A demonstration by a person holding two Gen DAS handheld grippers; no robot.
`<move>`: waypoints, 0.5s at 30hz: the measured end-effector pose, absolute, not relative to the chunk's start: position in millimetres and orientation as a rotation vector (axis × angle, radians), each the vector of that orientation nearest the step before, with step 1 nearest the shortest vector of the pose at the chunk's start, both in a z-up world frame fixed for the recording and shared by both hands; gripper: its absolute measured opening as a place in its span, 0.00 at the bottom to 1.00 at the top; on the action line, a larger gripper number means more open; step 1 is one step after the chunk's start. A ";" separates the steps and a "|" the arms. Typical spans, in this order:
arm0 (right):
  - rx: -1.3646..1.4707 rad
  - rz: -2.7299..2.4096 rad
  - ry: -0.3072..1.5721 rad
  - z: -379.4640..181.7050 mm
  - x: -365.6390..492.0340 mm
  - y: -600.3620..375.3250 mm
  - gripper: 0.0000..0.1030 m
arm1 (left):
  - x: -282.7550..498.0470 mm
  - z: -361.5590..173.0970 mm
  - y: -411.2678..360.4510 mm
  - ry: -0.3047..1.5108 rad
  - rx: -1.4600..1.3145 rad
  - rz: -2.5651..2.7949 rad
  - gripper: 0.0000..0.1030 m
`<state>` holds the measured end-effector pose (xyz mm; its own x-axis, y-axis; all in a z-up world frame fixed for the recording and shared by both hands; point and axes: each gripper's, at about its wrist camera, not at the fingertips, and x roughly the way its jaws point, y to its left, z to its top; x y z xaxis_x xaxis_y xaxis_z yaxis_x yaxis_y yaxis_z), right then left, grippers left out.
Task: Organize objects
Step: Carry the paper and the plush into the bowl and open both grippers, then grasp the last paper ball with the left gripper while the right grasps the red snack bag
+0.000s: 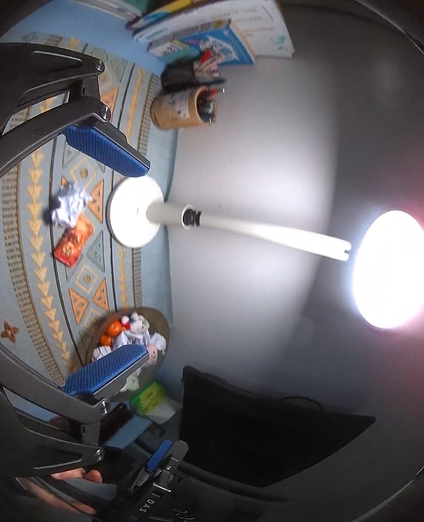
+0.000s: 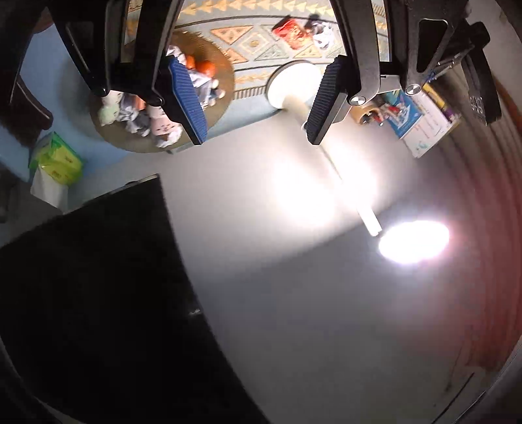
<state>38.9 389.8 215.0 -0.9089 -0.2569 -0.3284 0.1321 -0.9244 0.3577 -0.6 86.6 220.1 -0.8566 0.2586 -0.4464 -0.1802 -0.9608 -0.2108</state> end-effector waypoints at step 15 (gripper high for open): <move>1.179 -2.669 -0.335 -14.0 -13.6 297.4 0.62 | -1.5 25.7 -1.3 -0.283 -1.125 2.914 0.99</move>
<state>-13.6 297.4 -14.0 -0.6601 -0.2757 -0.6988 0.0942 -0.9533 0.2871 -1.5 -1.3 25.7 -0.7428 0.0692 -0.6659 0.0603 -0.9837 -0.1695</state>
